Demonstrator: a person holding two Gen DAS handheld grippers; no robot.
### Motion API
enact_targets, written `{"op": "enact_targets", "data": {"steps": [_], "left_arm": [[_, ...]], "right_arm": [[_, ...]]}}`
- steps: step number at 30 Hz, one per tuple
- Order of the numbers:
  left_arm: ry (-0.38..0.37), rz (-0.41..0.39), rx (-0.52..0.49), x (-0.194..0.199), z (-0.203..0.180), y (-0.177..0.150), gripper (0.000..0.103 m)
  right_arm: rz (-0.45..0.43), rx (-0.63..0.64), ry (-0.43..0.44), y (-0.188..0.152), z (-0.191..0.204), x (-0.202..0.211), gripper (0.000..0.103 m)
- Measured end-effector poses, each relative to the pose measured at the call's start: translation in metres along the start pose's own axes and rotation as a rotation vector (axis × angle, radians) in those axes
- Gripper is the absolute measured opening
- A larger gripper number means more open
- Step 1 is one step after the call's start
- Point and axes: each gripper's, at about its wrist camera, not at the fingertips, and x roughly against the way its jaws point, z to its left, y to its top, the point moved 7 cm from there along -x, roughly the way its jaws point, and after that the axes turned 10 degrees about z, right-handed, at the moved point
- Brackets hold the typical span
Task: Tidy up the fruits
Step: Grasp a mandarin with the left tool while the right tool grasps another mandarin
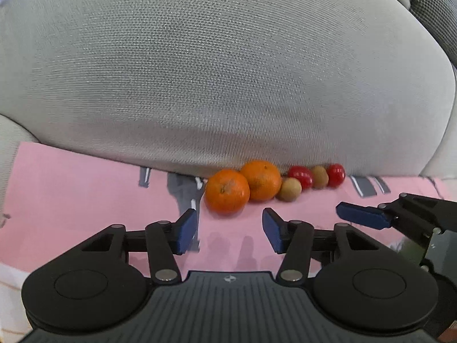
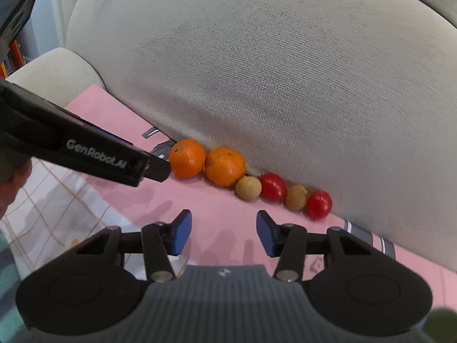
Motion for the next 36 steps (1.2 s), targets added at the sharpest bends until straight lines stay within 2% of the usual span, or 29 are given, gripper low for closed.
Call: {"op": "enact_targets", "data": {"steps": [11, 12, 15, 16, 22, 28, 31, 36], "left_arm": [[-0.051, 0.019, 0.035, -0.030, 0.008, 0.016, 0.061], [-0.052, 0.022, 0.034, -0.032, 0.008, 0.016, 0.059], [-0.057, 0.028, 0.039, -0.036, 0.008, 0.016, 0.047], [-0.061, 0.030, 0.043, -0.037, 0.008, 0.016, 0.046], [-0.071, 0.015, 0.064, -0.032, 0.014, 0.015, 0.045], [-0.074, 0.035, 0.093, -0.024, 0.024, 0.015, 0.045], [-0.080, 0.050, 0.105, -0.027, 0.024, 0.017, 0.046], [-0.111, 0.059, 0.129, -0.037, 0.024, 0.021, 0.049]], "right_arm": [[-0.030, 0.153, -0.045, 0.027, 0.006, -0.026, 0.047], [-0.031, 0.165, -0.051, 0.028, 0.006, -0.028, 0.047], [-0.032, 0.198, -0.064, 0.032, 0.008, -0.036, 0.047], [-0.030, 0.206, -0.067, 0.033, 0.008, -0.039, 0.047], [-0.024, 0.237, -0.076, 0.039, 0.012, -0.051, 0.047], [-0.009, 0.246, -0.058, 0.046, 0.021, -0.065, 0.046], [-0.004, 0.253, -0.056, 0.048, 0.026, -0.069, 0.043], [0.002, 0.240, -0.060, 0.048, 0.029, -0.076, 0.044]]}}
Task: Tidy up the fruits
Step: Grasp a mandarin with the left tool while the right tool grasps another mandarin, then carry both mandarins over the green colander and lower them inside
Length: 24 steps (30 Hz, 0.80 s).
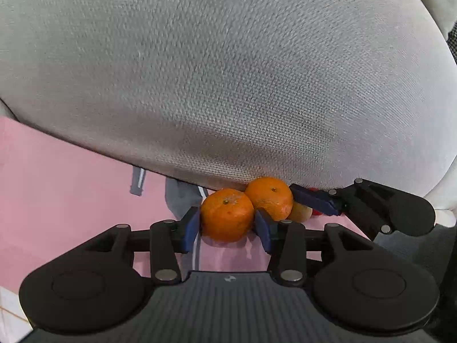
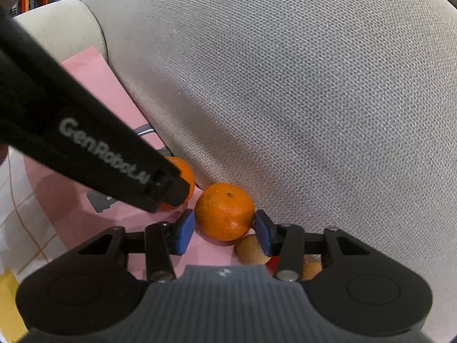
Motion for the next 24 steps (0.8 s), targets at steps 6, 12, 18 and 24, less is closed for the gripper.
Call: {"op": "enact_targets", "data": {"steps": [6, 12, 18, 24], "left_arm": [[-0.002, -0.024, 0.016, -0.001, -0.001, 0.001, 0.048], [0.014, -0.049, 0.014, 0.028, -0.003, -0.012, 0.048], [0.050, -0.062, 0.007, 0.059, -0.012, -0.029, 0.048], [0.060, -0.060, -0.026, 0.088, -0.034, -0.052, 0.048]], "right_arm": [[0.004, -0.002, 0.003, -0.004, -0.003, 0.000, 0.043], [-0.017, 0.005, -0.006, -0.002, 0.001, 0.016, 0.042], [-0.015, -0.003, -0.012, -0.012, 0.007, 0.046, 0.041], [-0.001, -0.061, 0.010, -0.041, 0.008, 0.075, 0.041]]}}
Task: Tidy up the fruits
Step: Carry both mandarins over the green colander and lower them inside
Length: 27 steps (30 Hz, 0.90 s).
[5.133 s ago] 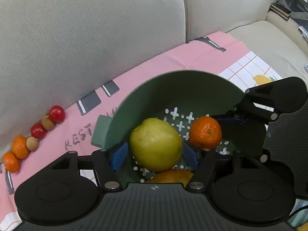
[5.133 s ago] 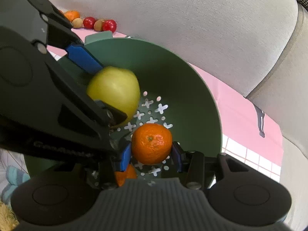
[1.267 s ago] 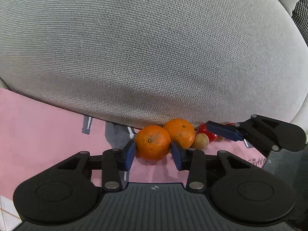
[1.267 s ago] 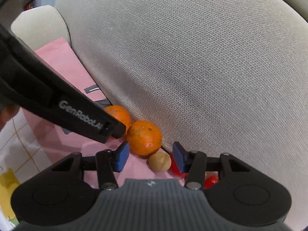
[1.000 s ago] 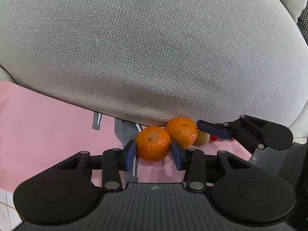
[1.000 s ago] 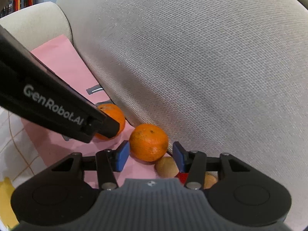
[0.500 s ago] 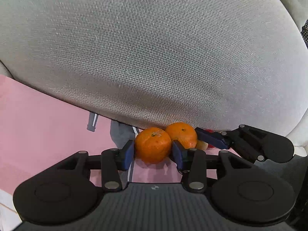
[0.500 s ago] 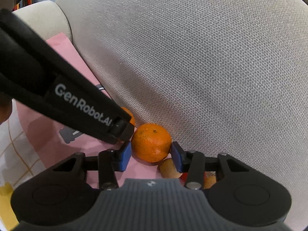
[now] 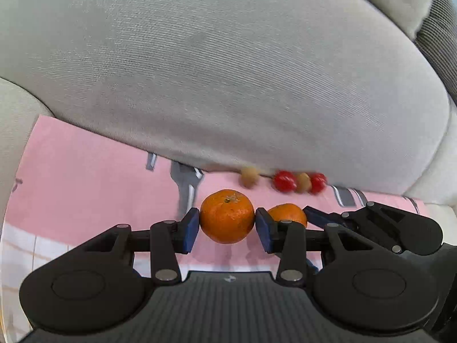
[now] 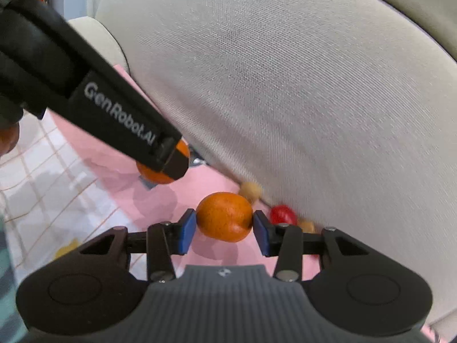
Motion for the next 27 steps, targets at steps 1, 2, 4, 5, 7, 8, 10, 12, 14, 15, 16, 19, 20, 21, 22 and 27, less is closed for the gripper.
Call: {"op": "enact_targets", "data": {"steps": [1, 2, 4, 5, 7, 8, 10, 12, 14, 15, 16, 19, 20, 21, 22, 27], "left_arm": [[0.000, 0.001, -0.007, 0.006, -0.004, -0.005, 0.048], [0.001, 0.002, -0.013, 0.009, -0.008, -0.010, 0.048], [-0.002, 0.006, -0.021, 0.011, -0.016, -0.017, 0.048], [-0.006, 0.009, -0.022, 0.013, -0.020, -0.020, 0.048], [-0.019, 0.014, -0.026, 0.016, -0.027, -0.028, 0.048], [-0.024, 0.016, -0.032, 0.018, -0.030, -0.032, 0.048], [-0.027, 0.018, -0.053, 0.025, -0.041, -0.040, 0.048], [-0.026, 0.023, -0.079, 0.028, -0.052, -0.047, 0.048], [-0.033, 0.032, -0.098, 0.028, -0.063, -0.055, 0.048], [-0.037, 0.037, -0.109, 0.028, -0.069, -0.059, 0.048], [-0.042, 0.040, -0.122, 0.029, -0.075, -0.062, 0.048], [-0.049, 0.043, -0.161, 0.024, -0.093, -0.070, 0.048], [-0.052, 0.042, -0.176, 0.025, -0.100, -0.073, 0.048], [-0.055, 0.042, -0.190, 0.027, -0.108, -0.076, 0.048], [-0.057, 0.042, -0.204, 0.027, -0.114, -0.078, 0.048], [-0.074, 0.040, -0.274, 0.029, -0.149, -0.087, 0.048]], "right_arm": [[0.002, -0.007, 0.002, -0.004, 0.000, 0.004, 0.041], [0.005, -0.015, 0.004, -0.010, -0.001, 0.009, 0.041], [0.012, -0.031, 0.004, -0.024, -0.003, 0.020, 0.041], [0.015, -0.038, 0.004, -0.025, -0.006, 0.021, 0.041], [0.021, -0.053, -0.002, -0.035, -0.007, 0.030, 0.041], [0.024, -0.061, -0.005, -0.036, -0.013, 0.031, 0.041], [0.025, -0.074, -0.012, -0.045, -0.014, 0.039, 0.041], [0.025, -0.091, -0.021, -0.053, -0.019, 0.049, 0.041], [0.025, -0.116, -0.029, -0.062, -0.024, 0.057, 0.041], [0.026, -0.131, -0.030, -0.071, -0.027, 0.057, 0.041], [0.026, -0.146, -0.029, -0.082, -0.026, 0.057, 0.041], [0.026, -0.197, -0.030, -0.101, -0.037, 0.071, 0.041], [0.025, -0.206, -0.034, -0.106, -0.040, 0.074, 0.041], [0.022, -0.213, -0.040, -0.111, -0.044, 0.078, 0.041], [0.019, -0.222, -0.046, -0.116, -0.047, 0.081, 0.041], [0.010, -0.266, -0.059, -0.138, -0.060, 0.109, 0.041]]}}
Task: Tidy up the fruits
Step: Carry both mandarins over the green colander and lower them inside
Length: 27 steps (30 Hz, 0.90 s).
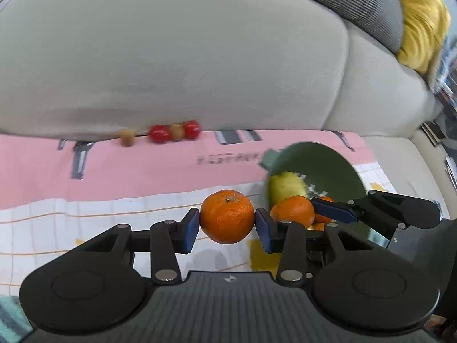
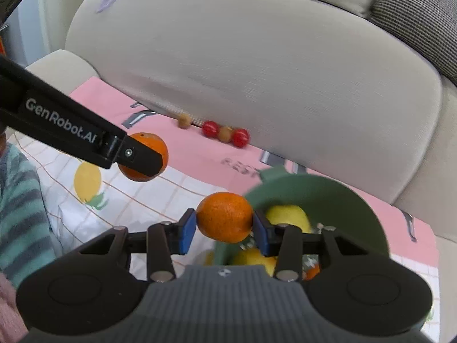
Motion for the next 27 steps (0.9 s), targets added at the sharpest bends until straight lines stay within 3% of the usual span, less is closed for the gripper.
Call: {"op": "enact_targets", "data": {"steps": [8, 14, 27], "left_arm": [[-0.021, 0.013, -0.147, -0.013, -0.058, 0.004, 0.048], [-0.002, 0.070, -0.261, -0.037, -0.091, 0.001, 0.048], [0.025, 0.180, -0.306, -0.079, -0.098, 0.004, 0.048]], "right_arm": [[0.032, -0.040, -0.038, -0.026, -0.039, 0.007, 0.041], [0.102, 0.002, -0.068, -0.041, -0.056, -0.002, 0.041], [0.179, 0.126, -0.100, -0.047, -0.072, -0.024, 0.040]]}}
